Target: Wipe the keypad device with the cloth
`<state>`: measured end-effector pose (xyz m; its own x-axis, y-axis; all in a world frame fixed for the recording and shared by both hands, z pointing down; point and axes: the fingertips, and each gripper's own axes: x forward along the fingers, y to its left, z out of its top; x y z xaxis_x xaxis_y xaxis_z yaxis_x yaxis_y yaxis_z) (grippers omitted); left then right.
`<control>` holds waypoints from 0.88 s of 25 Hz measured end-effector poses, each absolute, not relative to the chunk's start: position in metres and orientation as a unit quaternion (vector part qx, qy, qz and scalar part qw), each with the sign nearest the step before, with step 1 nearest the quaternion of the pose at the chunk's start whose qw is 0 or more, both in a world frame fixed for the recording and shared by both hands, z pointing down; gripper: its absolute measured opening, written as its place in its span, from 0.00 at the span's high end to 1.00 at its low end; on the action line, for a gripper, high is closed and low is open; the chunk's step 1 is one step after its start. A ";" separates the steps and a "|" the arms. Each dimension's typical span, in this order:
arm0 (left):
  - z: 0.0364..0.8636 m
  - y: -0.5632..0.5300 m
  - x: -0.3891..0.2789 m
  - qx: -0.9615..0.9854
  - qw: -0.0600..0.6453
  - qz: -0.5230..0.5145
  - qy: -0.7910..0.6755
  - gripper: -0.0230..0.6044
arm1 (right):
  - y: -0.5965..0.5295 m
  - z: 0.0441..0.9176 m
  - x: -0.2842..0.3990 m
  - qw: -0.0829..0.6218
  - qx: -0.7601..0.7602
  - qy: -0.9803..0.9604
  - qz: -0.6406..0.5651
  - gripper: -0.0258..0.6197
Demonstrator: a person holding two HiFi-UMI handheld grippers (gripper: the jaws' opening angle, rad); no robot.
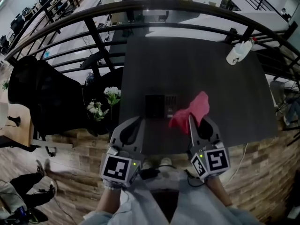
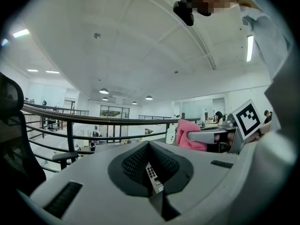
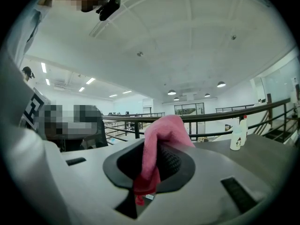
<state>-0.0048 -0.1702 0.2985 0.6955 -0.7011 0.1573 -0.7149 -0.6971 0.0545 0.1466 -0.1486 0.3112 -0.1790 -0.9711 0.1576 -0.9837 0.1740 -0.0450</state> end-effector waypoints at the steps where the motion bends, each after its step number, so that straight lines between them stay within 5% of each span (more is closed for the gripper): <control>1: 0.299 -0.170 -0.005 0.919 0.057 0.062 -0.385 0.96 | -0.148 0.311 0.146 0.047 0.639 -0.765 0.067 0.88; 22: 0.298 -0.164 -0.005 0.922 0.055 0.064 -0.378 0.96 | -0.143 0.311 0.140 0.049 0.640 -0.764 0.066 0.88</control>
